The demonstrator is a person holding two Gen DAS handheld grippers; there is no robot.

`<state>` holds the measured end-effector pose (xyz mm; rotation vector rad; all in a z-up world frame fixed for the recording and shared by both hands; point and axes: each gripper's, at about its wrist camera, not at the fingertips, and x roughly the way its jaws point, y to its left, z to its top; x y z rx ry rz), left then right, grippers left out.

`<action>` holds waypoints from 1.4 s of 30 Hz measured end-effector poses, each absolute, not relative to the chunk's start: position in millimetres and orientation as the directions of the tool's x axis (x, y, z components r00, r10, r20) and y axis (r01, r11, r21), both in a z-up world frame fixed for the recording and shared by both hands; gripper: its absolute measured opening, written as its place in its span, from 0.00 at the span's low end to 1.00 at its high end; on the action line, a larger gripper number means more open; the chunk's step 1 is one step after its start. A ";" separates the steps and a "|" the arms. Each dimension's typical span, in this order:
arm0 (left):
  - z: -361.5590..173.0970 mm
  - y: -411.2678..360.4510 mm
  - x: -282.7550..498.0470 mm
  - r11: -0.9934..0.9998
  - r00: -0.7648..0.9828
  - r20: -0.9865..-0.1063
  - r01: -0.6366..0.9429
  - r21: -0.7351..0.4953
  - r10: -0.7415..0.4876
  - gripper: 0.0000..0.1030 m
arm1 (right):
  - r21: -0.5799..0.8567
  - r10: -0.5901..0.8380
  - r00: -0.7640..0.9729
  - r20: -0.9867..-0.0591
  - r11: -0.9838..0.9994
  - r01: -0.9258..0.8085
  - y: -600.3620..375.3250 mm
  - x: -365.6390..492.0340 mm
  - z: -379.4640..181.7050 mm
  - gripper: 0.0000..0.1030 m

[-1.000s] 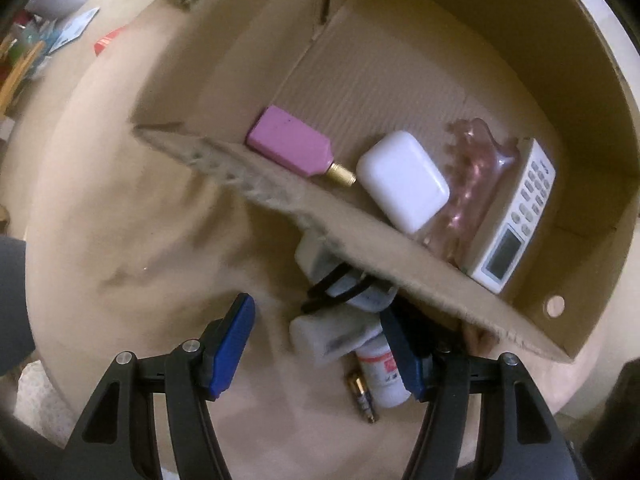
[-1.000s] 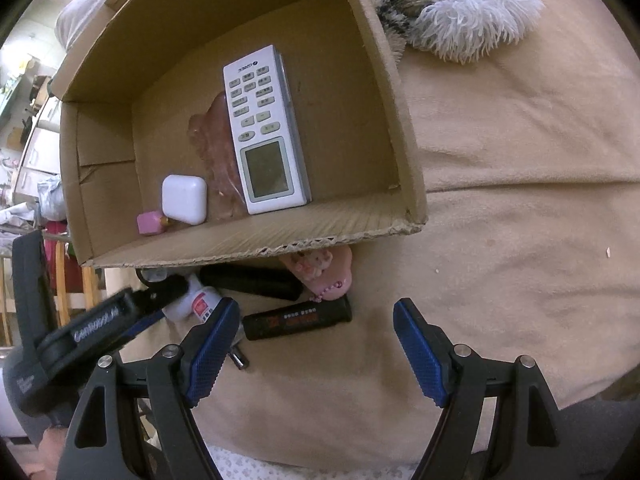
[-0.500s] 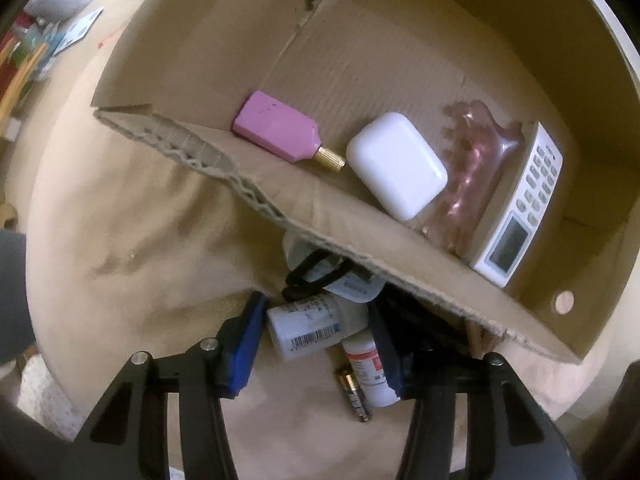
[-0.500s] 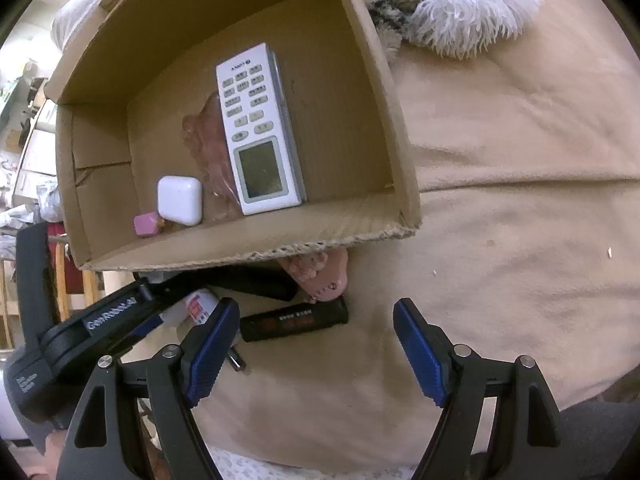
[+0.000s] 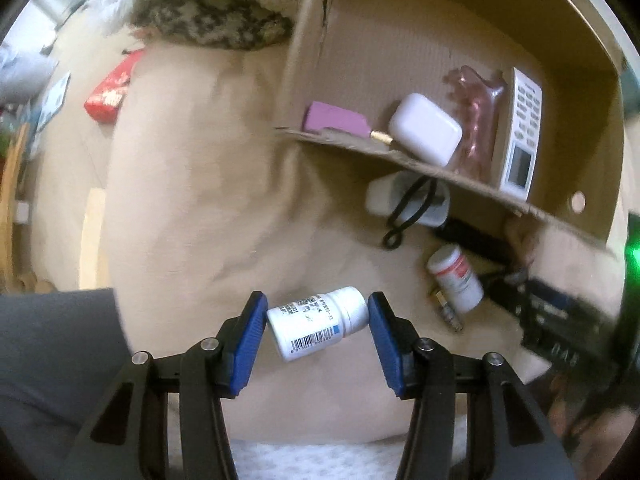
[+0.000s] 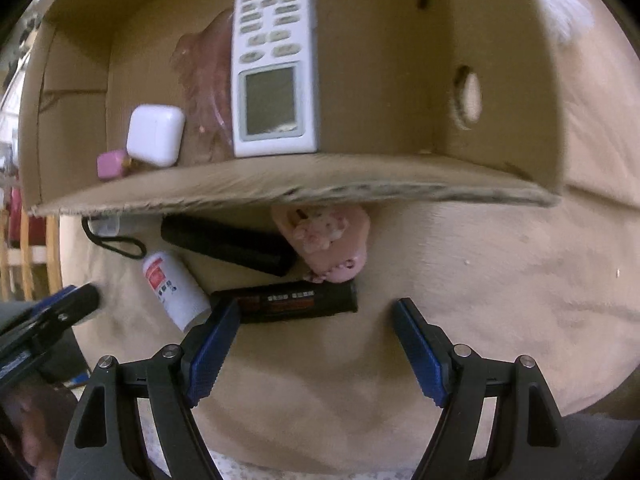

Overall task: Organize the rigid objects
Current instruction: 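Grasp the white pill bottle with the left gripper while the right gripper grasps the black marker, then carry the white pill bottle and black marker with both grippers into the box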

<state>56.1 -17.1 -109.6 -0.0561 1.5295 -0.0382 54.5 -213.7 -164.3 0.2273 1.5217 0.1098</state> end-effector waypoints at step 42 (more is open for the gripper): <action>-77.8 20.9 40.6 0.990 0.249 -0.963 -0.066 -0.122 -0.102 0.47 | 0.287 0.283 0.663 -0.693 0.952 -0.106 -234.4 13.3 -3.4 0.84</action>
